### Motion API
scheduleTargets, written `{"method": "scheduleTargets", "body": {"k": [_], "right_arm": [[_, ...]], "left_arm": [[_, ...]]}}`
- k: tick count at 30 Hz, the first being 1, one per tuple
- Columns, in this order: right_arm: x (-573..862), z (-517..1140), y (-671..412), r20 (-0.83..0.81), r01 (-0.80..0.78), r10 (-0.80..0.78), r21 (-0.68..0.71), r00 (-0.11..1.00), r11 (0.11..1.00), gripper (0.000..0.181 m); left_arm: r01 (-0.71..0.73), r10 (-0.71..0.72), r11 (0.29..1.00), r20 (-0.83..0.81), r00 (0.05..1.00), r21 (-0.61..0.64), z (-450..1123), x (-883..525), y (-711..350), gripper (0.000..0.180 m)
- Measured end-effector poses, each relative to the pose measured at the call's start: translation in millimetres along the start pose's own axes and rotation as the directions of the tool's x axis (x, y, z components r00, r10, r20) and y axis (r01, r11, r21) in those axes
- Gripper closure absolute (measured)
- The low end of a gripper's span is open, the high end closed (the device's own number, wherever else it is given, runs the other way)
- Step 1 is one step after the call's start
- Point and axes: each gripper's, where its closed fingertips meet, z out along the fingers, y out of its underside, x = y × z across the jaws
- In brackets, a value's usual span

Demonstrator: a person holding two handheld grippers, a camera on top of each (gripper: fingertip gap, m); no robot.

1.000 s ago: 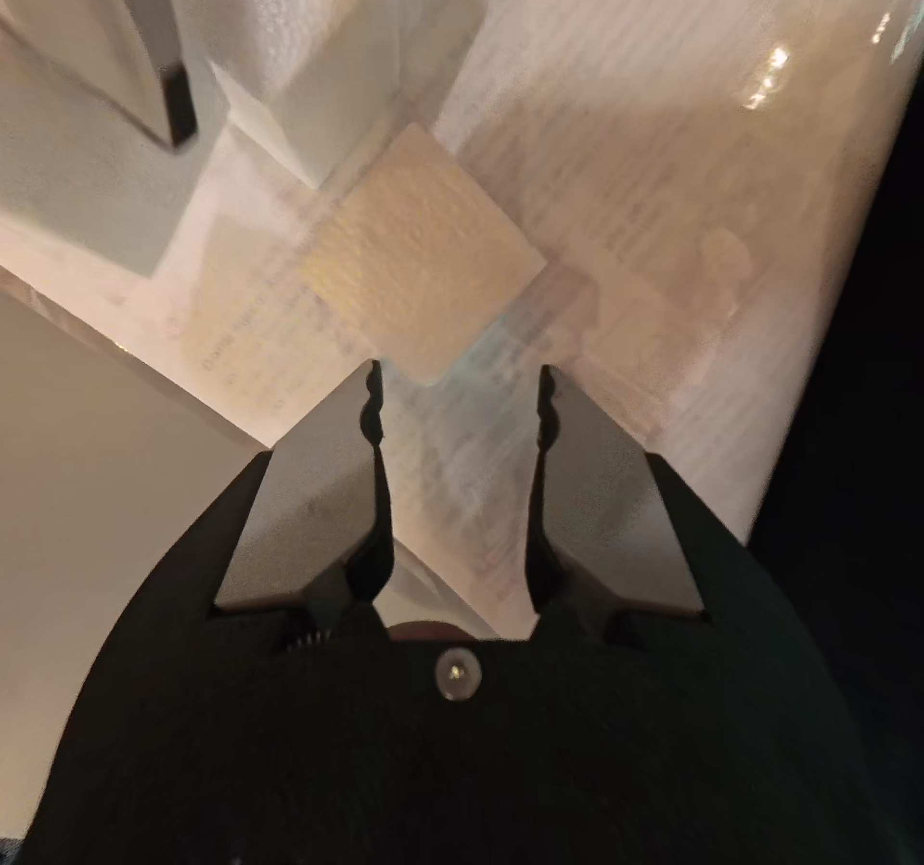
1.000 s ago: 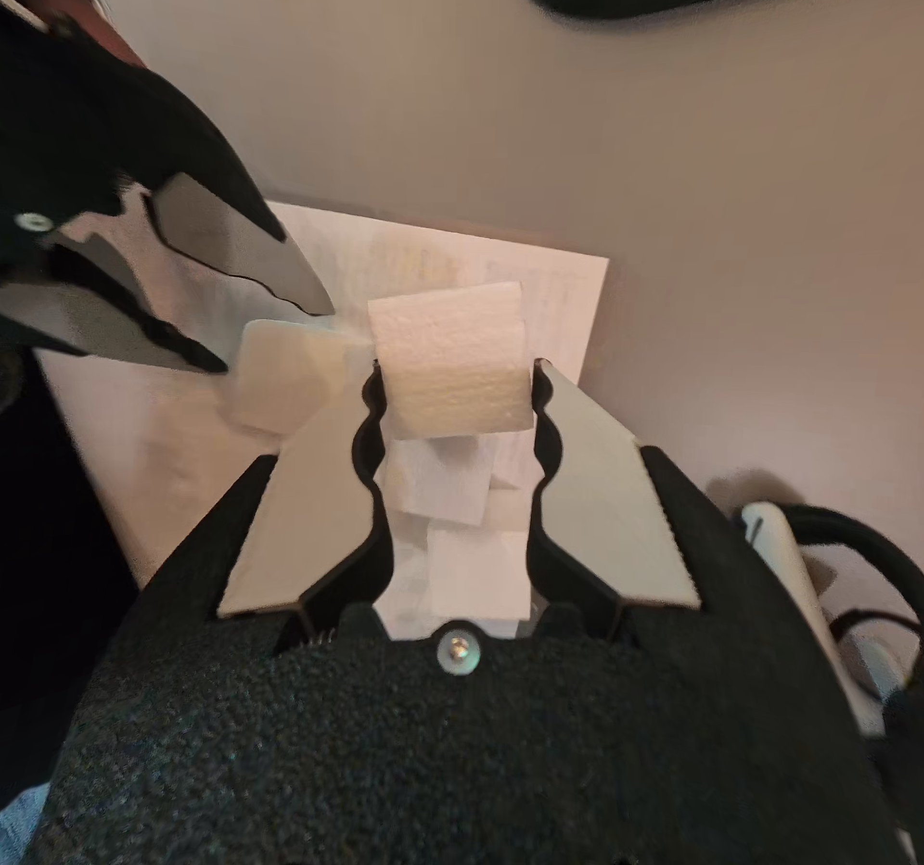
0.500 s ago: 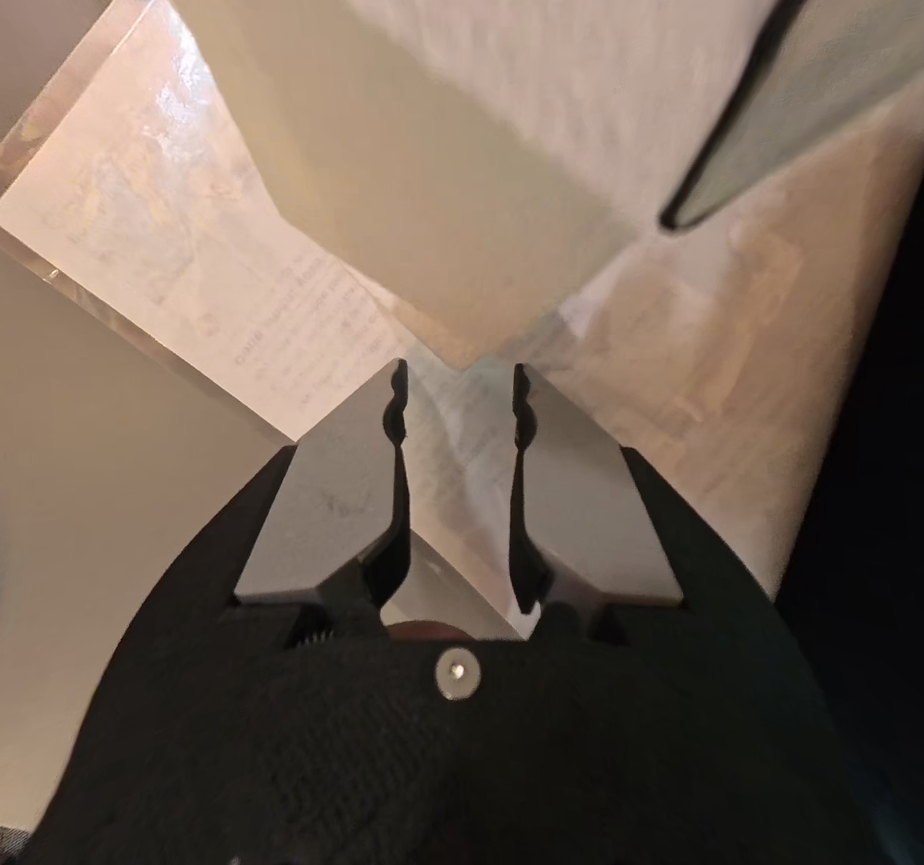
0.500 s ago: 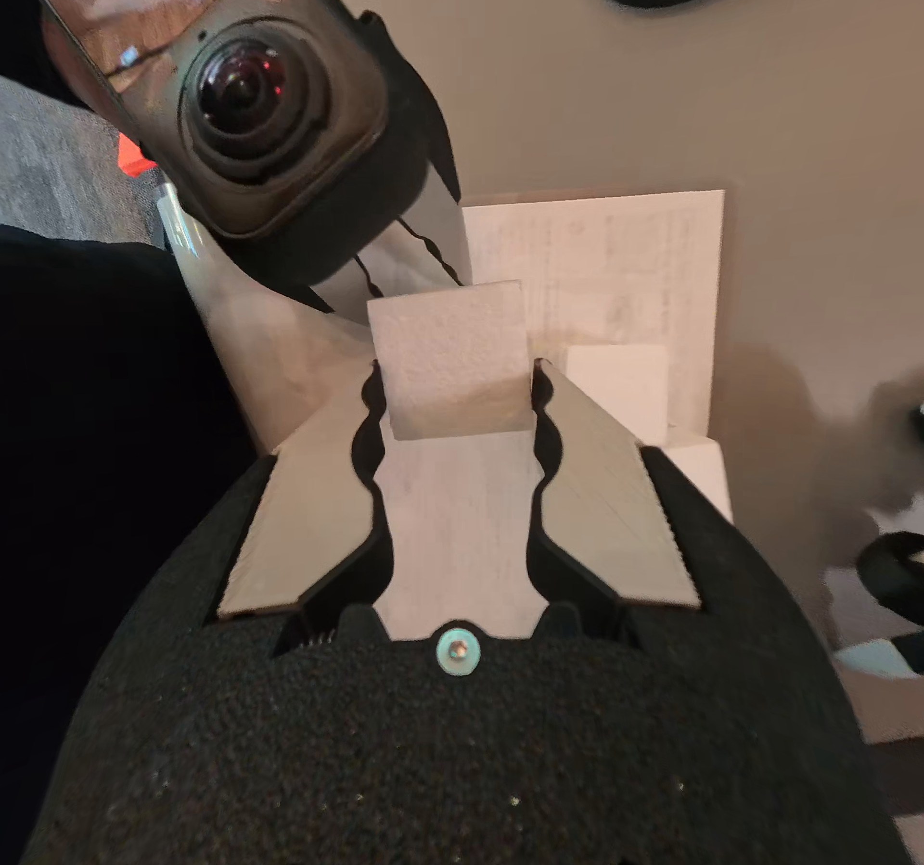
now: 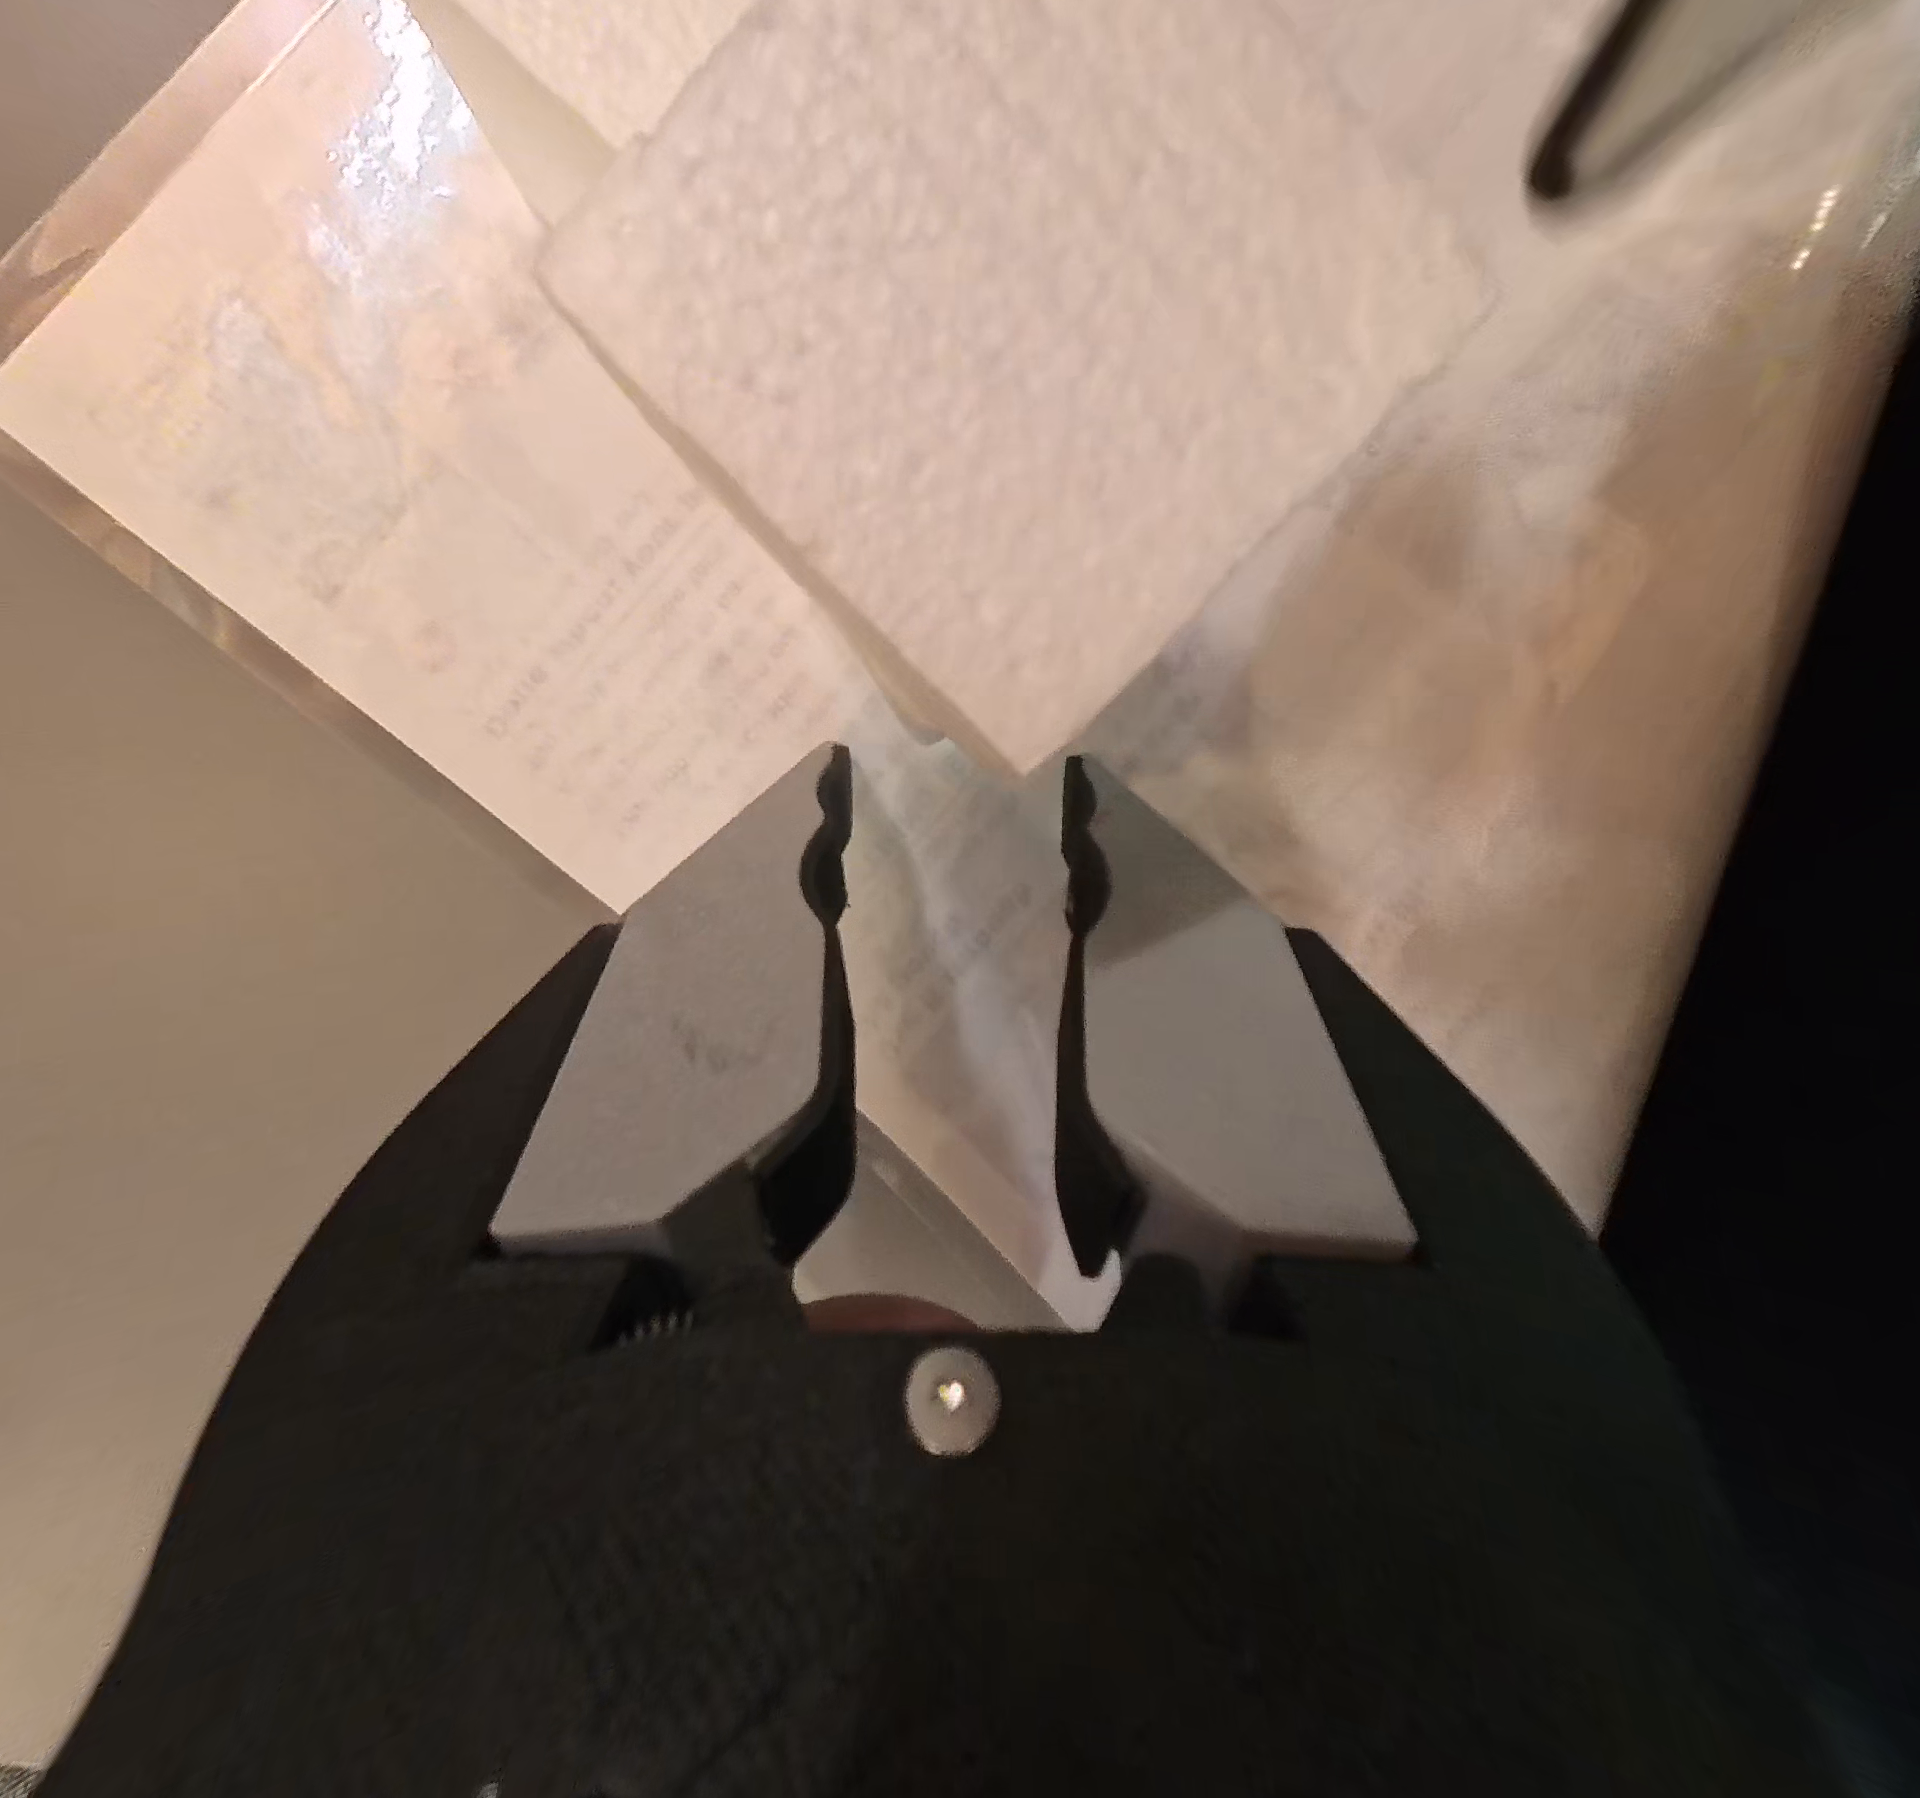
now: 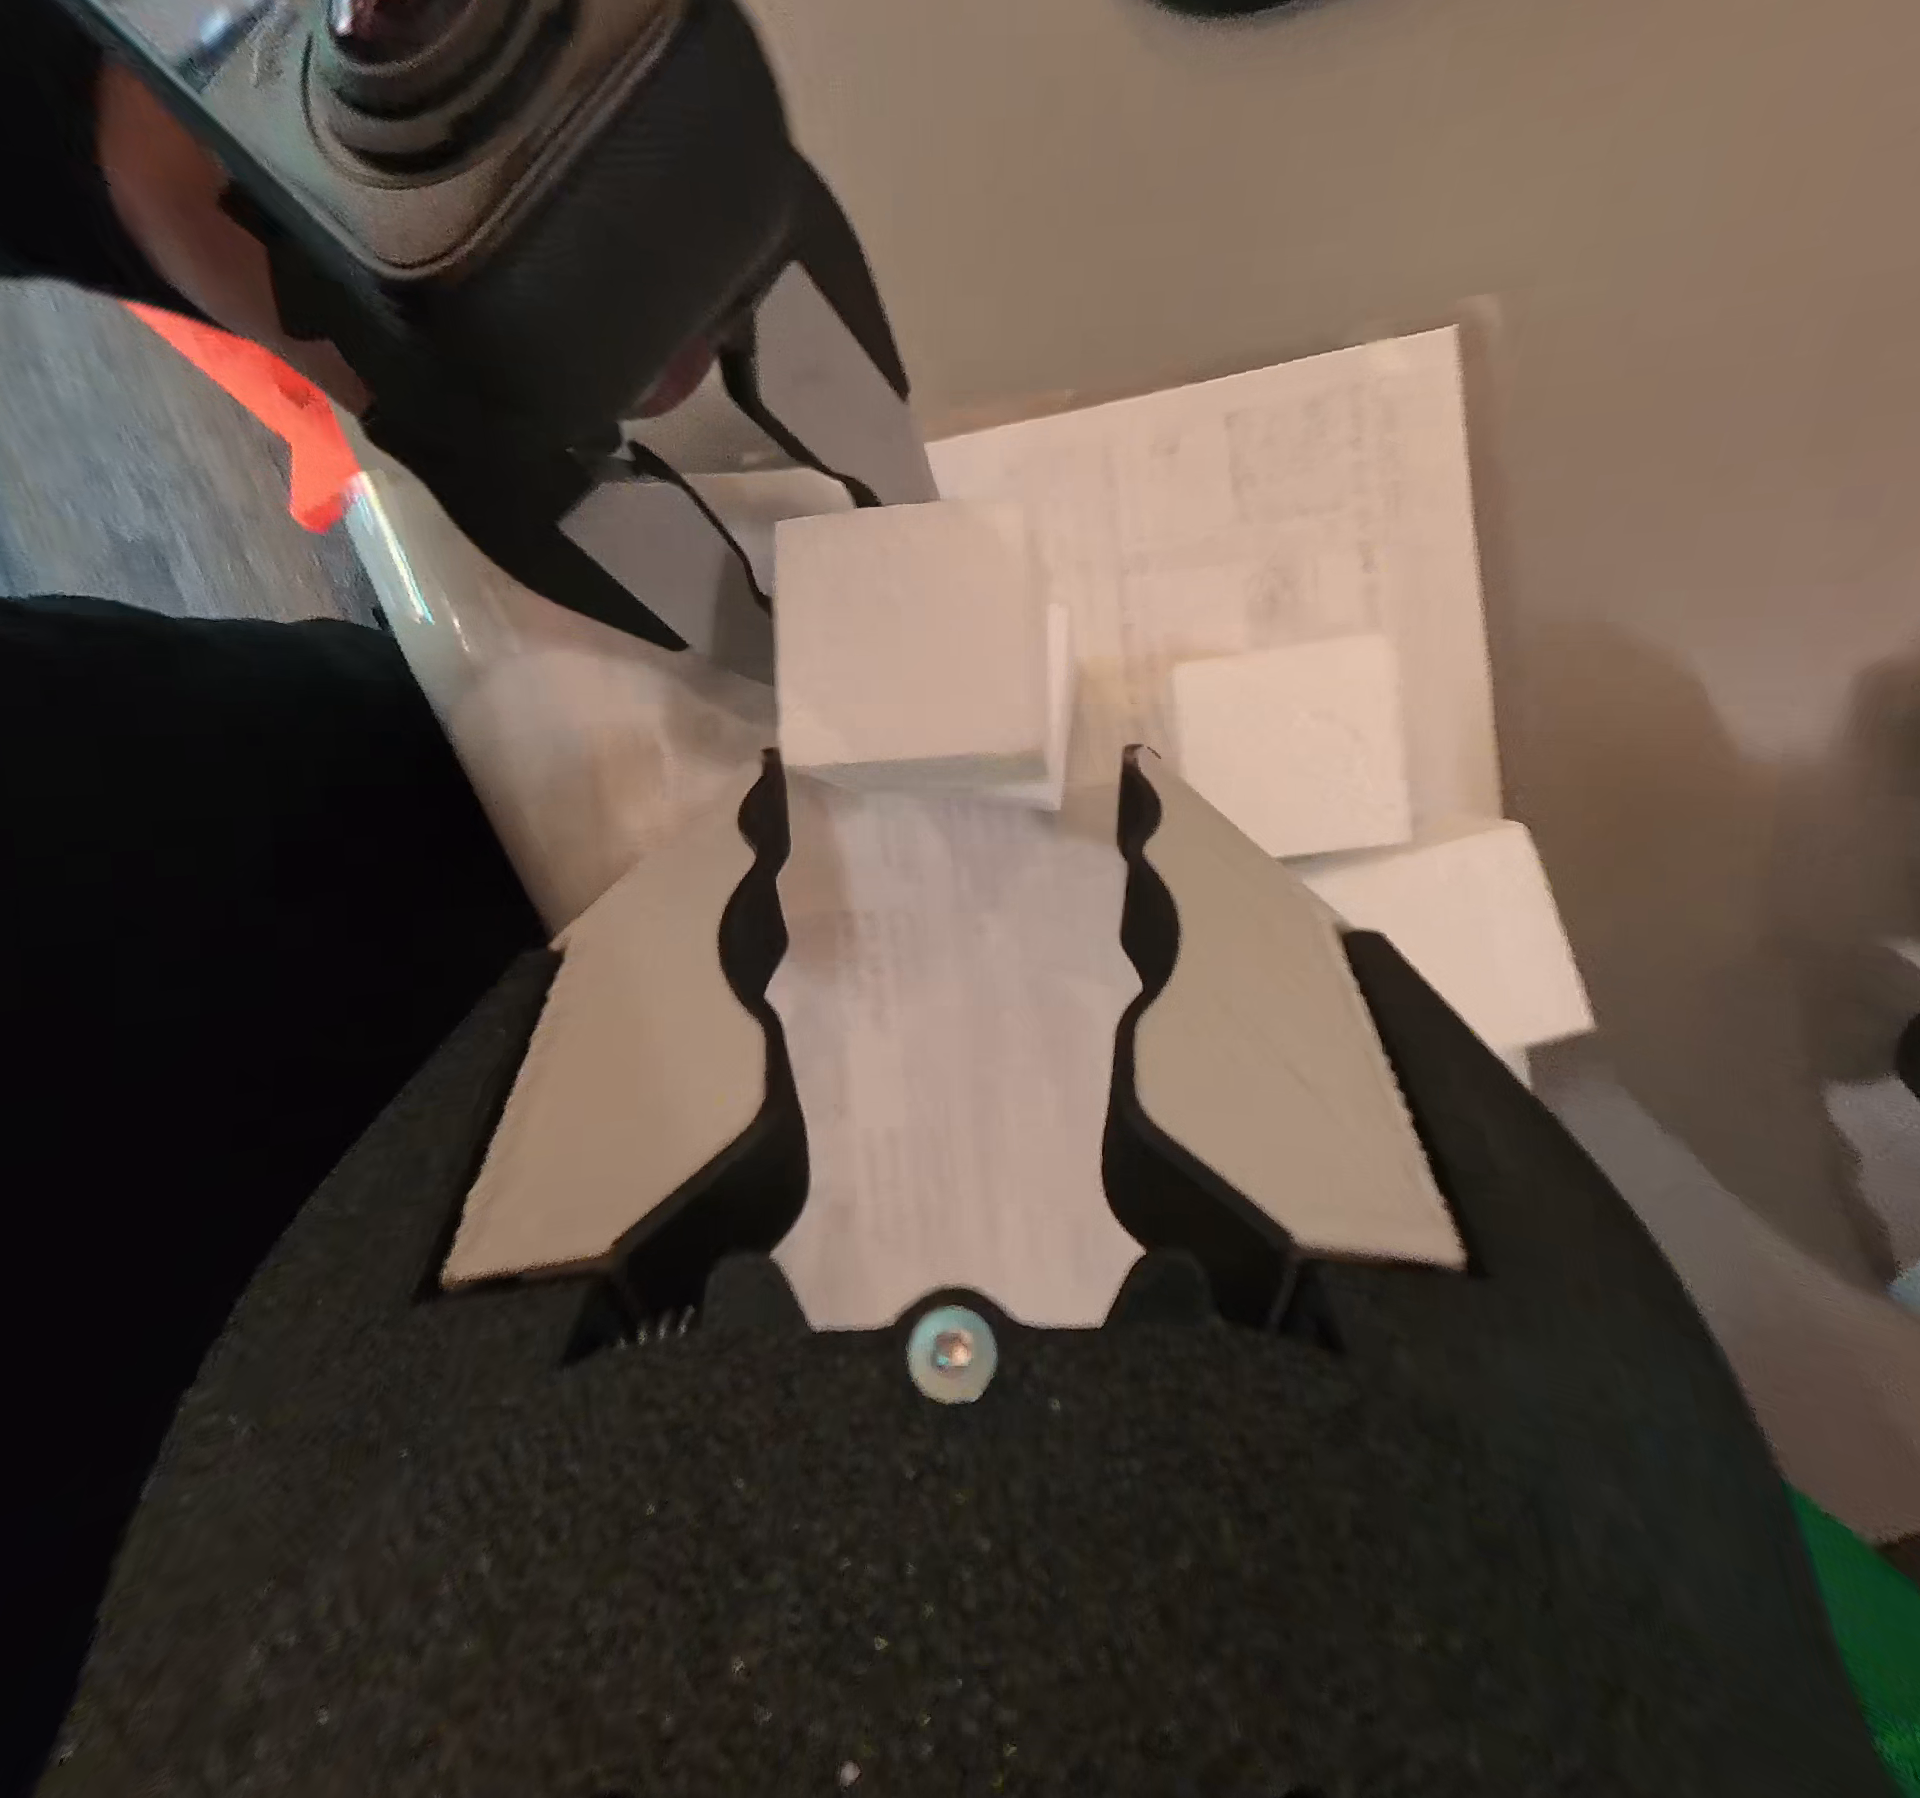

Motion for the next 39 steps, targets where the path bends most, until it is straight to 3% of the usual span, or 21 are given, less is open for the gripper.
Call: {"method": "scheduleTargets", "body": {"k": [5, 13, 15, 27, 39], "right_arm": [[45, -13, 7, -0.058, -0.024, 0.023, -0.022, 0.998, 0.999, 0.120], [70, 35, 24, -0.061, 0.127, -0.148, -0.266, 0.987, 0.955, 0.120], [71, 44, 31, -0.054, 0.151, -0.177, -0.315, 0.983, 0.937, 0.128], [32, -35, -27, -0.003, 0.086, -0.087, -0.114, 0.996, 0.990, 0.127], [-14, -8, -23, 0.010, 0.242, -0.249, -0.272, 0.968, 0.931, 0.123]], "left_arm": [[0.004, -0.004, 1.000, 0.010, 1.000, 0.000, 0, -1, 0, 0.143], [0.016, -0.016, 1.000, 0.008, 1.000, -0.009, 0, -1, 0, 0.143], [0.025, -0.025, 1.000, 0.007, 1.000, -0.001, 0, -1, 0, 0.143], [0.067, -0.069, 0.996, 0.028, 0.997, 0.063, -1, -2, 1, 0.149], [0.072, -0.074, 0.995, 0.017, 0.997, 0.075, -1, -2, 1, 0.150]]}}
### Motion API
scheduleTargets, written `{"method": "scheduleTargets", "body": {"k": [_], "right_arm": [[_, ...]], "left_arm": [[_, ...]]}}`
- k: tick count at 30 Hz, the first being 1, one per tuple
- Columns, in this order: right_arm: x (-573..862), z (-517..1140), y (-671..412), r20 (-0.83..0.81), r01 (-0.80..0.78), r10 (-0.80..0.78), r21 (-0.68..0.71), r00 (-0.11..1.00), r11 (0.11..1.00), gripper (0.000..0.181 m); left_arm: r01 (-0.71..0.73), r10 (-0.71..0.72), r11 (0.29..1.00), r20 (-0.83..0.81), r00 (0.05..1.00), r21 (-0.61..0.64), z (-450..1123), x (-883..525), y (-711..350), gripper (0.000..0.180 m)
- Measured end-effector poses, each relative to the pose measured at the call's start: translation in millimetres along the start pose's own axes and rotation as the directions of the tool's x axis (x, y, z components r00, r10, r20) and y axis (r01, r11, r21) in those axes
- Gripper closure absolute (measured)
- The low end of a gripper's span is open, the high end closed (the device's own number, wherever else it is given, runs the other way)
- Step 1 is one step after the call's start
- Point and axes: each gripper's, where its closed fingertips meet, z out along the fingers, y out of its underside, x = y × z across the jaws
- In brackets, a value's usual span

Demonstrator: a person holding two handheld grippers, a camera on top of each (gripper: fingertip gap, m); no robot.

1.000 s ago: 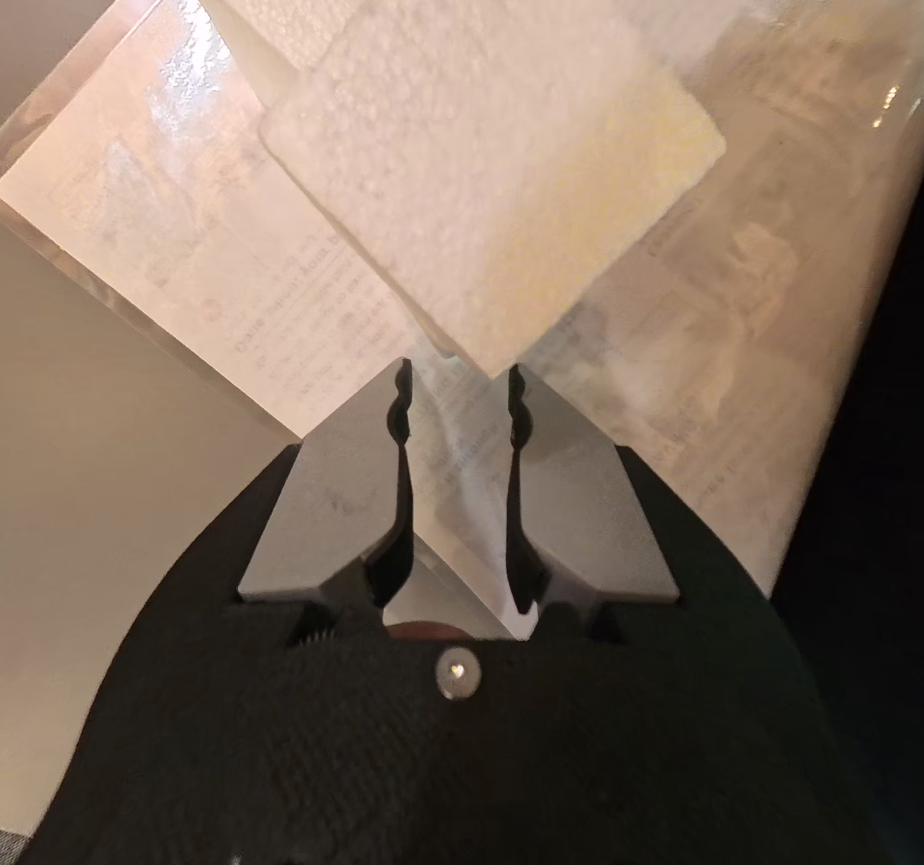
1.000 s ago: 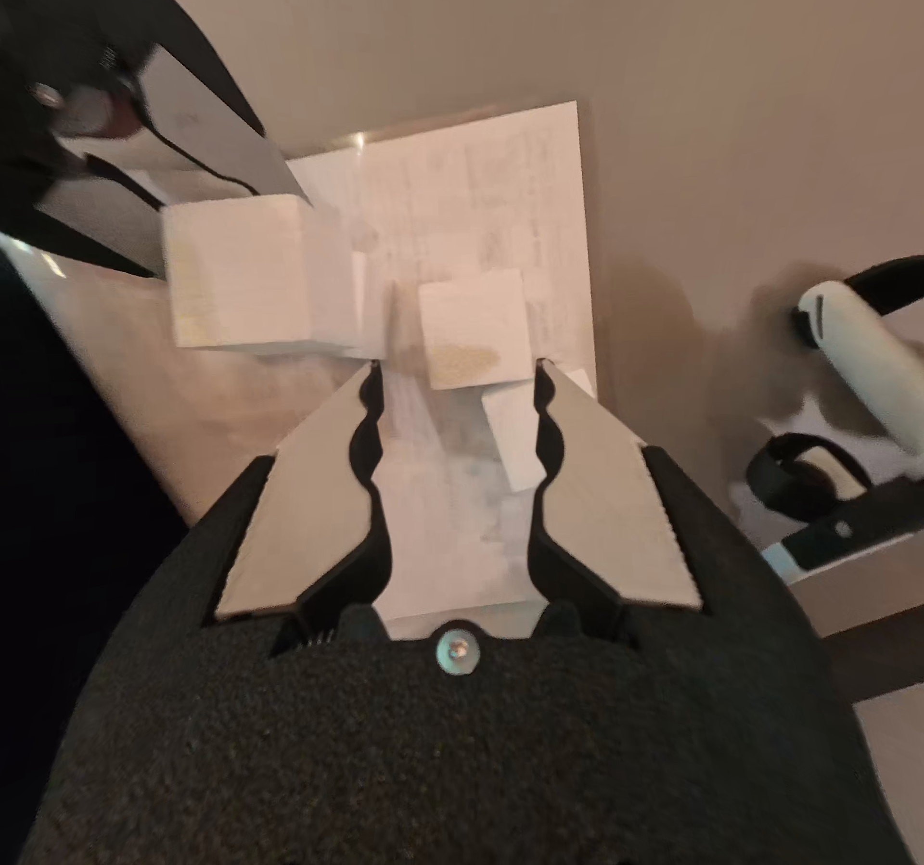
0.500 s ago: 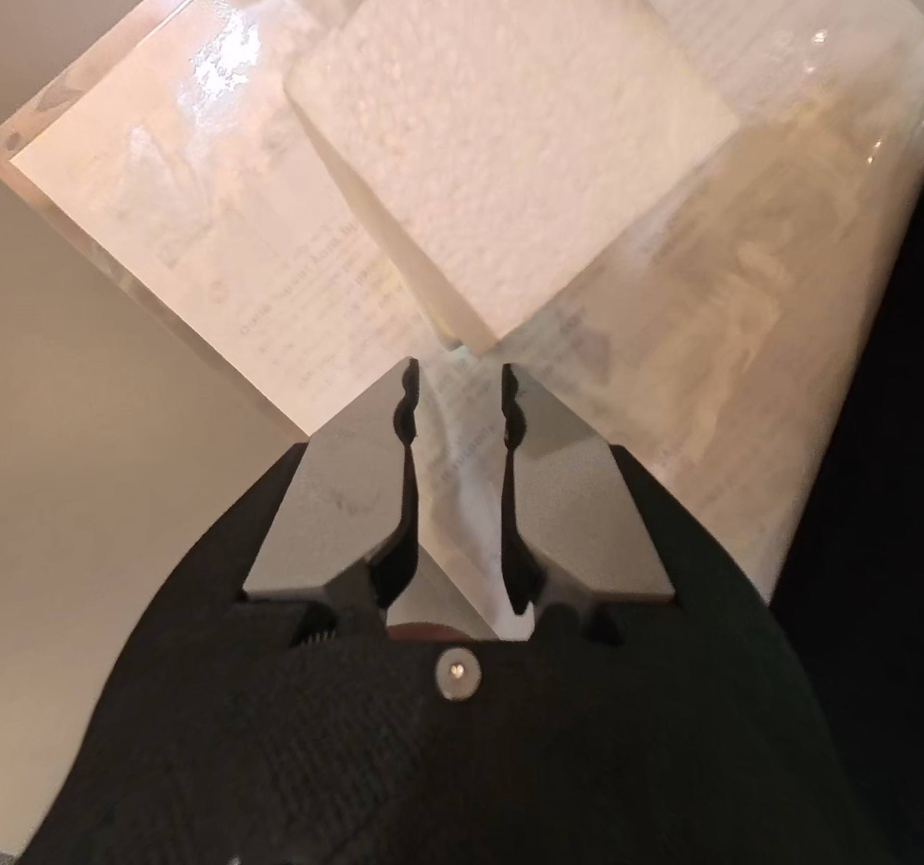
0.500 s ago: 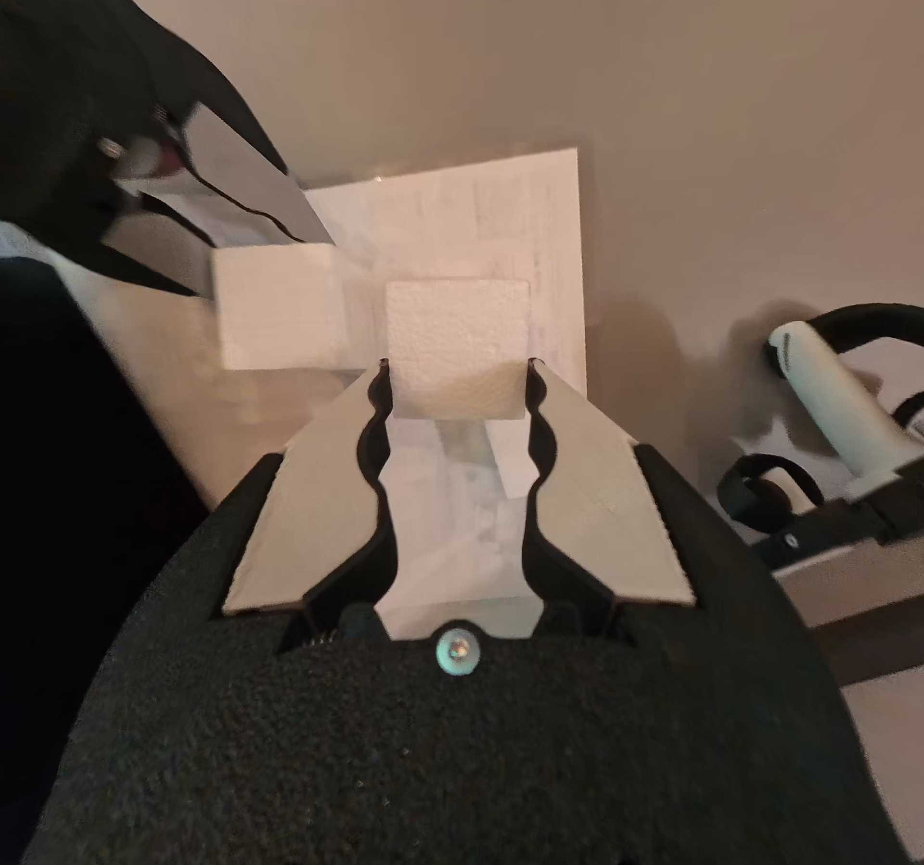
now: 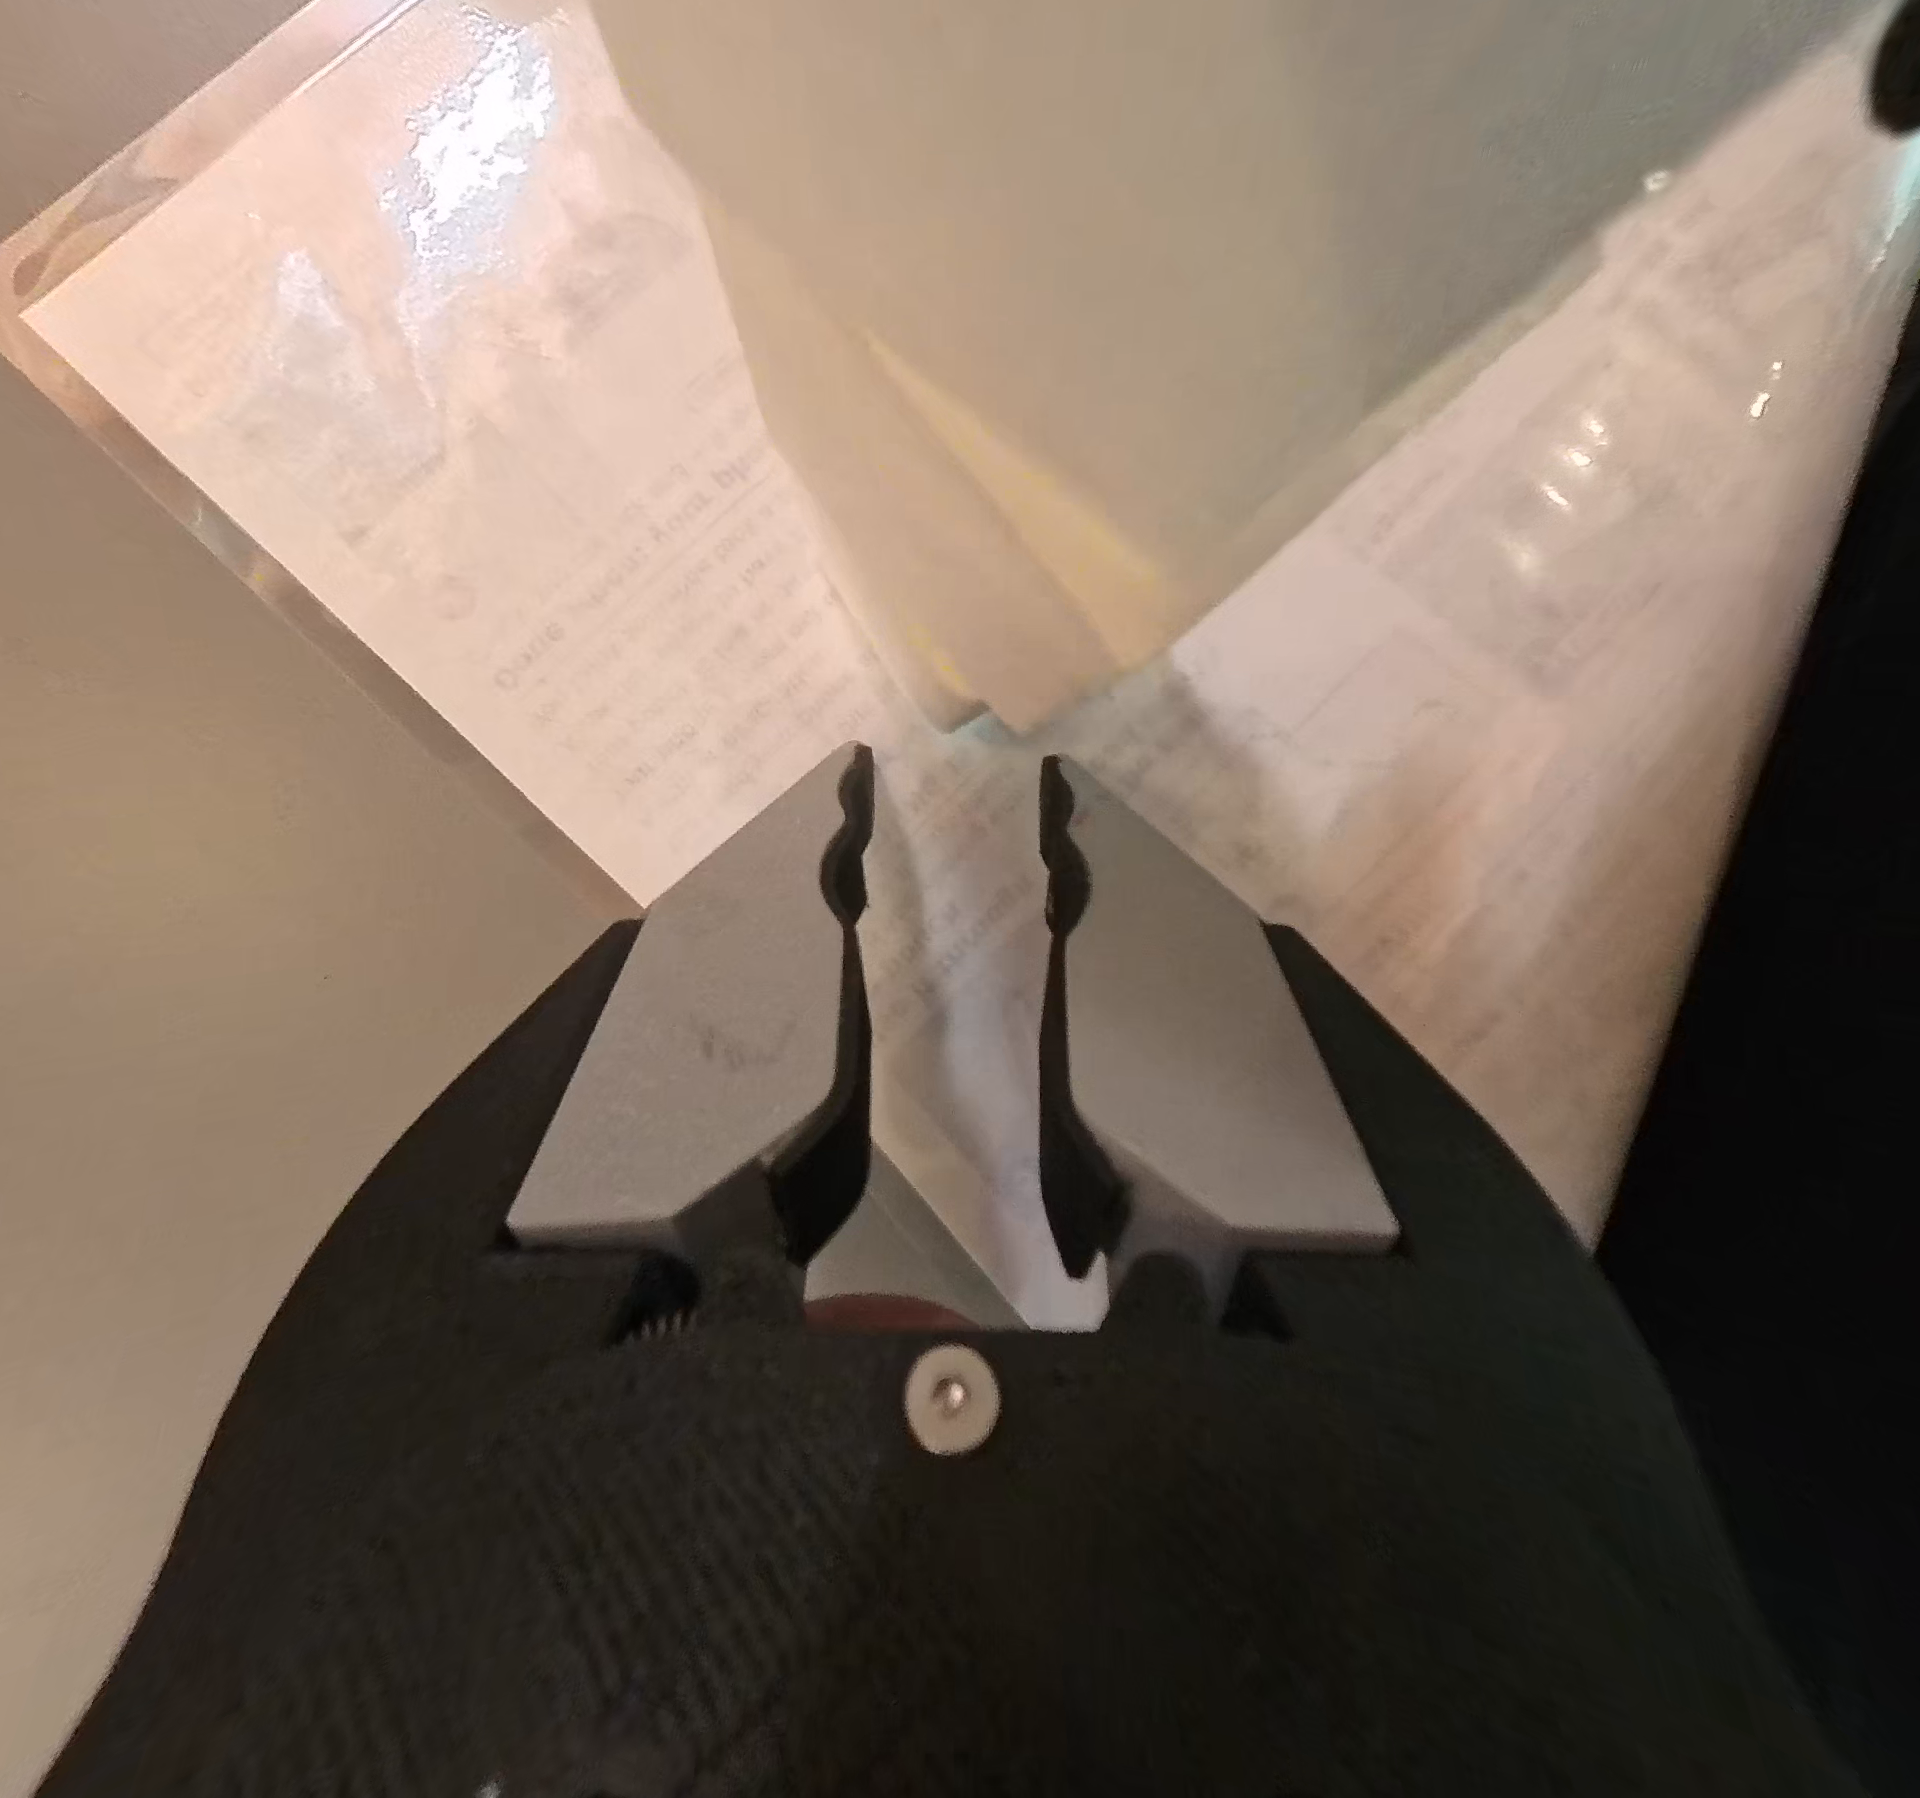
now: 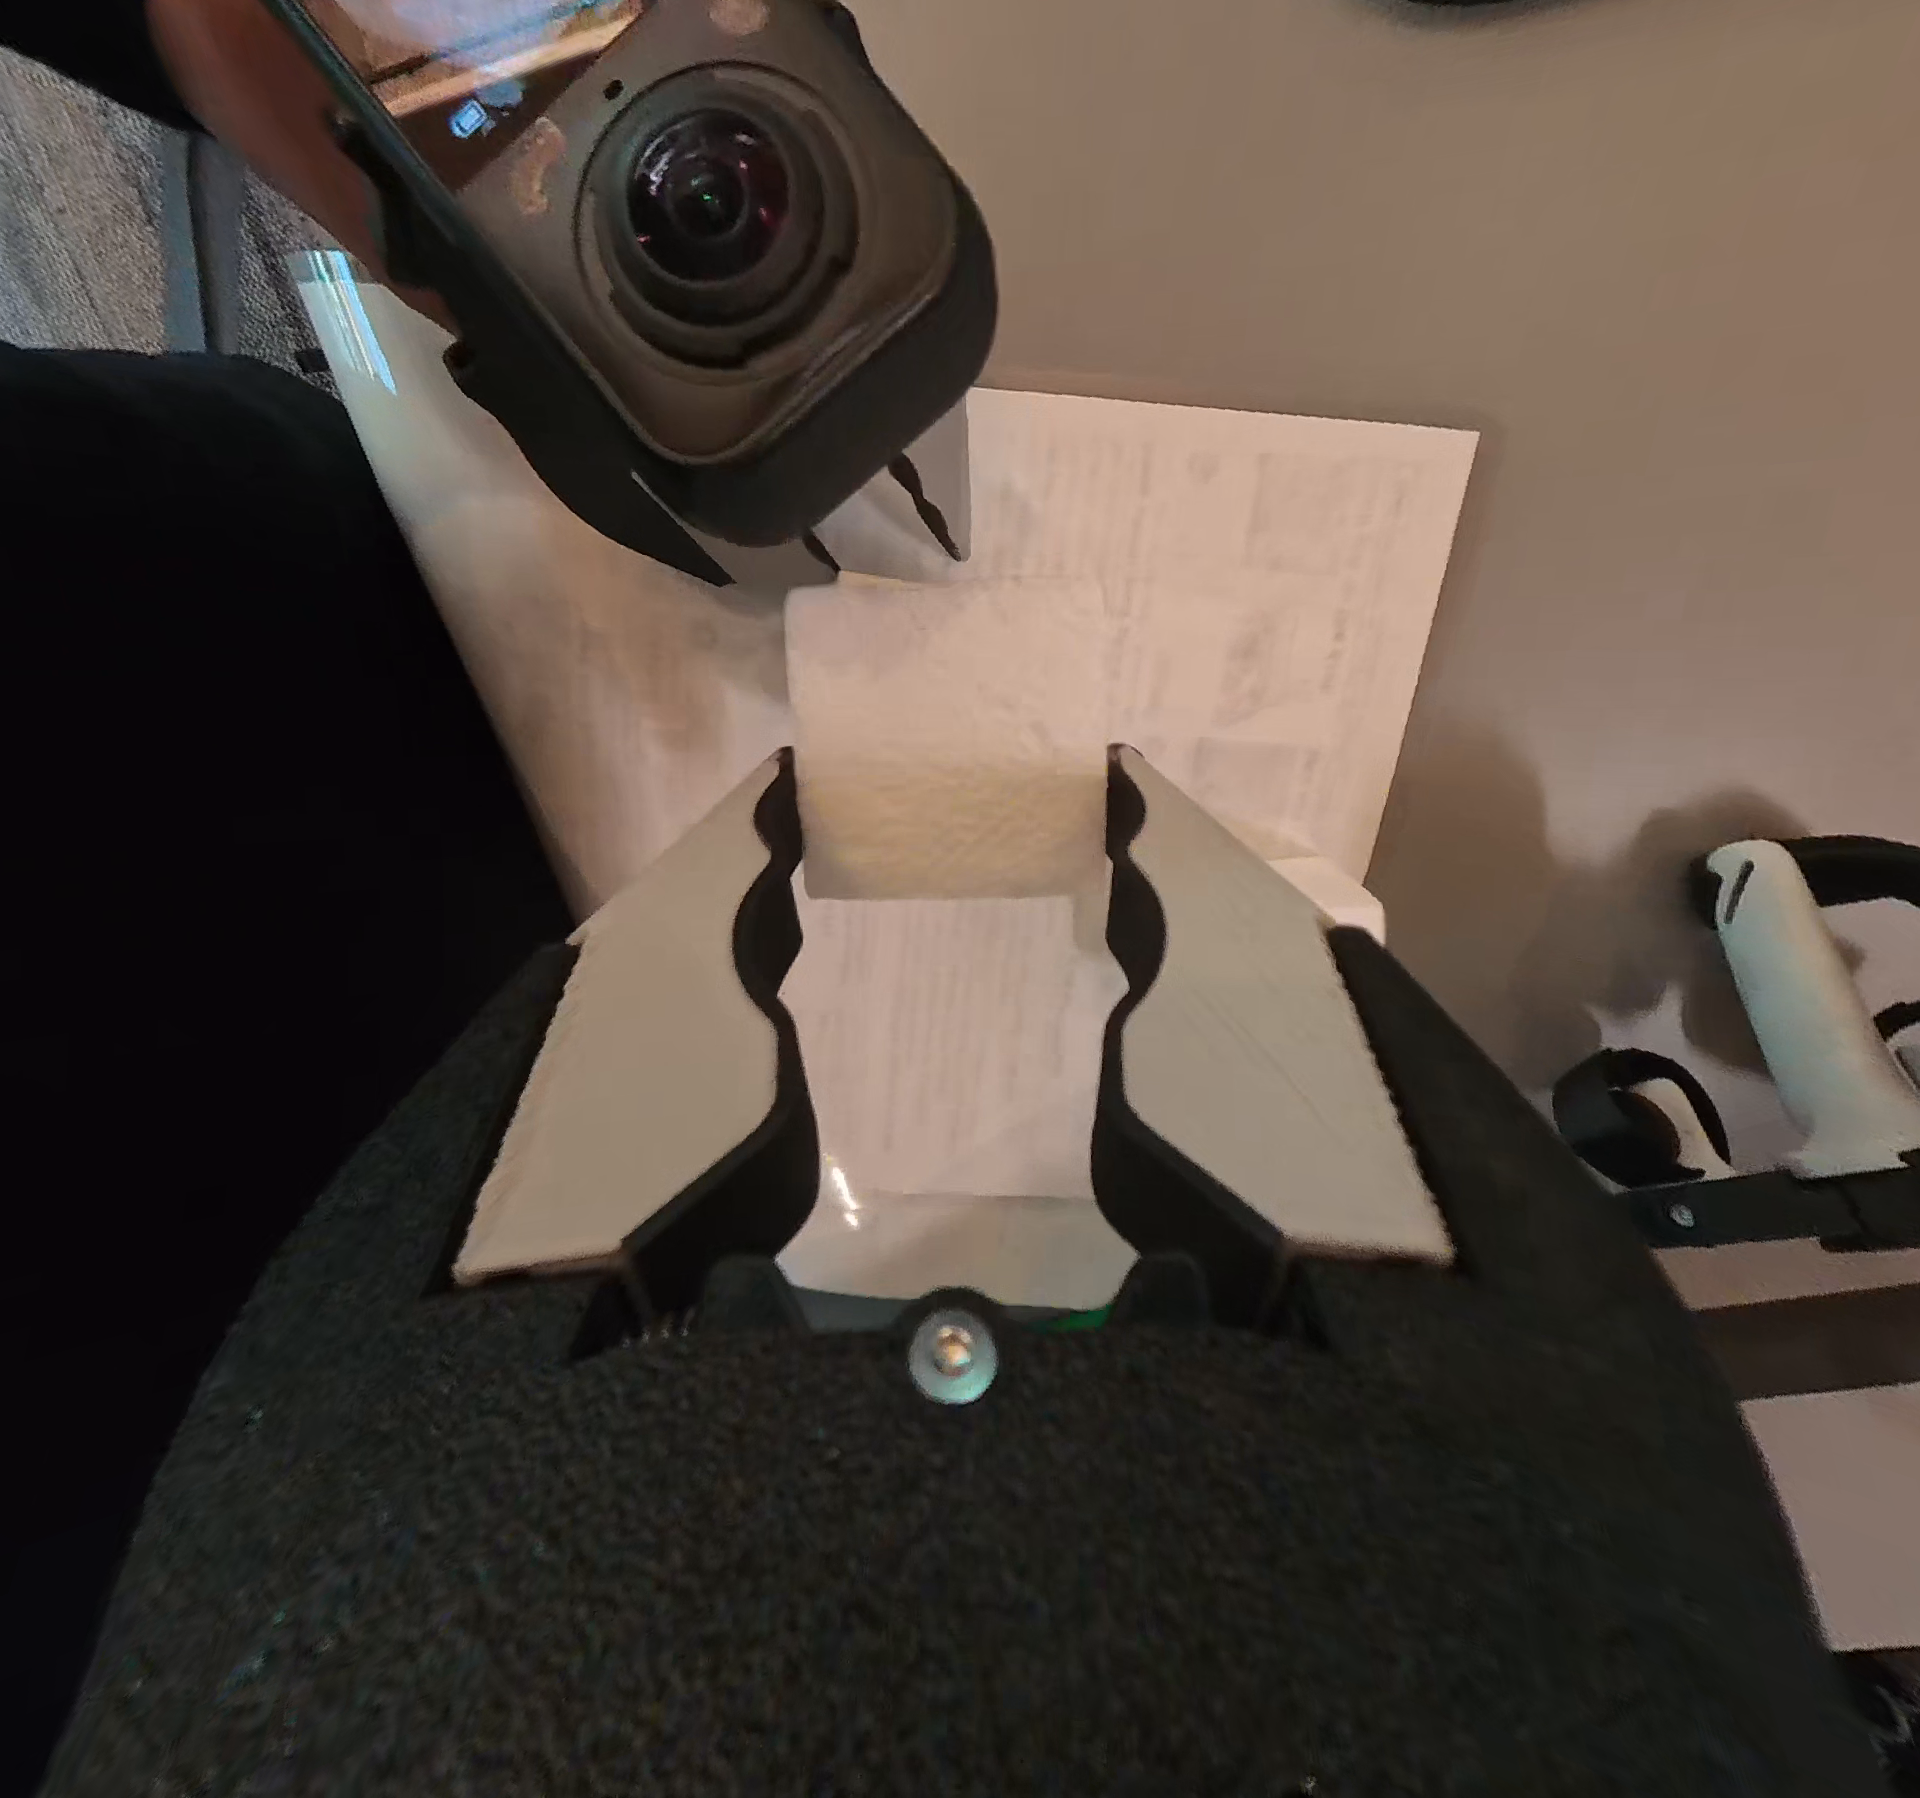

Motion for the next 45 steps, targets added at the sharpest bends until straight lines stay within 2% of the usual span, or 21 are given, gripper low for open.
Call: {"method": "scheduleTargets", "body": {"k": [3, 9, 14, 18, 21, 26, 27, 29, 32, 38, 40, 45], "right_arm": [[5, -7, 1, -0.001, -0.036, 0.036, 0.034, 0.999, 0.999, 0.117], [39, -39, 11, 0.103, -0.242, 0.224, 0.234, 0.969, 0.942, 0.115], [75, -27, 48, 0.097, -0.307, 0.293, 0.203, 0.951, 0.930, 0.114], [66, -15, 55, 0.192, -0.291, 0.257, 0.175, 0.947, 0.941, 0.114], [40, -23, 44, 0.339, -0.280, 0.200, 0.207, 0.919, 0.937, 0.129], [56, -10, 58, 0.173, -0.210, 0.184, 0.145, 0.968, 0.967, 0.135], [68, -5, 64, 0.124, -0.231, 0.216, 0.125, 0.968, 0.965, 0.134], [88, 5, 78, 0.048, -0.269, 0.266, 0.073, 0.963, 0.960, 0.120], [105, 20, 93, -0.028, -0.236, 0.236, 0.005, 0.971, 0.972, 0.119], [94, 51, 101, 0.023, -0.129, 0.132, -0.105, 0.991, 0.986, 0.119], [87, 57, 102, 0.042, -0.109, 0.115, -0.128, 0.992, 0.986, 0.125], [83, 33, 83, 0.035, -0.150, 0.152, -0.057, 0.988, 0.987, 0.126]], "left_arm": [[0.009, -0.009, 1.000, -0.005, 1.000, 0.003, 0, 0, 0, 0.150], [0.021, -0.021, 1.000, -0.003, 1.000, 0.016, 0, 0, 0, 0.150], [0.028, -0.027, 0.999, -0.005, 1.000, 0.017, 0, -1, 0, 0.151], [0.037, -0.037, 0.999, -0.005, 0.999, 0.019, 0, -1, 0, 0.152], [0.046, -0.046, 0.999, -0.006, 0.999, 0.020, -1, -1, 0, 0.154], [0.051, -0.051, 0.998, -0.005, 0.999, 0.024, -1, -1, 0, 0.154], [0.050, -0.050, 0.998, -0.005, 0.999, 0.023, -1, -1, 0, 0.154], [0.047, -0.047, 0.999, -0.006, 0.999, 0.019, -1, 0, 1, 0.154], [0.047, -0.046, 0.999, -0.010, 0.999, 0.012, -1, 0, 1, 0.154], [0.047, -0.047, 0.999, -0.009, 0.999, 0.013, -1, 0, 1, 0.154], [0.049, -0.049, 0.999, -0.011, 0.999, 0.014, -1, 0, 1, 0.155], [0.052, -0.051, 0.999, -0.011, 0.999, 0.017, -1, -1, 1, 0.155]]}}
